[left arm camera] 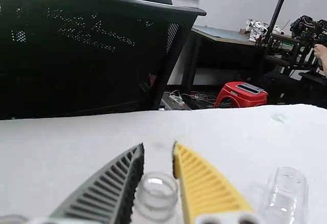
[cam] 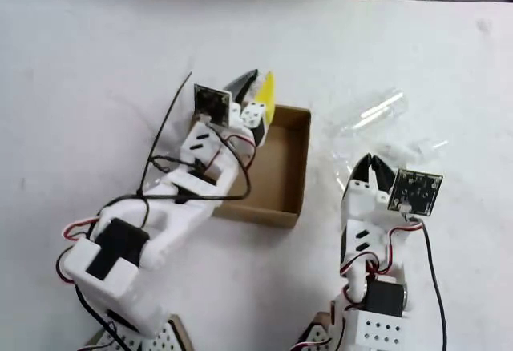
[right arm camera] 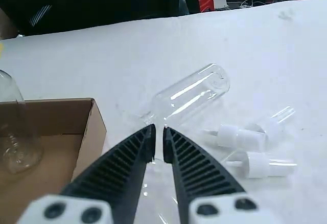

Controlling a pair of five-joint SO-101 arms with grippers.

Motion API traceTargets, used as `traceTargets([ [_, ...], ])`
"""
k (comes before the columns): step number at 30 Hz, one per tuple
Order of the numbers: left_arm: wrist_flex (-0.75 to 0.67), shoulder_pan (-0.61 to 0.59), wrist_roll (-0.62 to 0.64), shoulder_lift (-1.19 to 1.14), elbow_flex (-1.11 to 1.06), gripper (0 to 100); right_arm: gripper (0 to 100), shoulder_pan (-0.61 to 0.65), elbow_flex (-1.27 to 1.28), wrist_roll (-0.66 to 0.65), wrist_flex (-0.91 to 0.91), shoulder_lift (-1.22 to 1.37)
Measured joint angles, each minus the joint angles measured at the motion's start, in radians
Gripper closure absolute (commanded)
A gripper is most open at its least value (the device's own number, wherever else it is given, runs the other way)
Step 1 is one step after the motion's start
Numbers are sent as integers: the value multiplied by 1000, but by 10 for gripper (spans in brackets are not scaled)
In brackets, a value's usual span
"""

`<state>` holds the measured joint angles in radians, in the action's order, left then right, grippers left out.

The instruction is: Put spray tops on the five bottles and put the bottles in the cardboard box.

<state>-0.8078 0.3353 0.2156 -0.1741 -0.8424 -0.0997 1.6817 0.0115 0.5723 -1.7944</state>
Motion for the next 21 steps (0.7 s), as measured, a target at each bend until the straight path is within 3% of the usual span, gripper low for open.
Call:
traceTargets([
  [12,46,0,-2,23,0,857,982,0,0,0,0,0],
  [16,51,0,-2,109,0,857,938,0,0,0,0,0],
  [21,190,0,-3,276,0,857,913,0,0,0,20,0],
])
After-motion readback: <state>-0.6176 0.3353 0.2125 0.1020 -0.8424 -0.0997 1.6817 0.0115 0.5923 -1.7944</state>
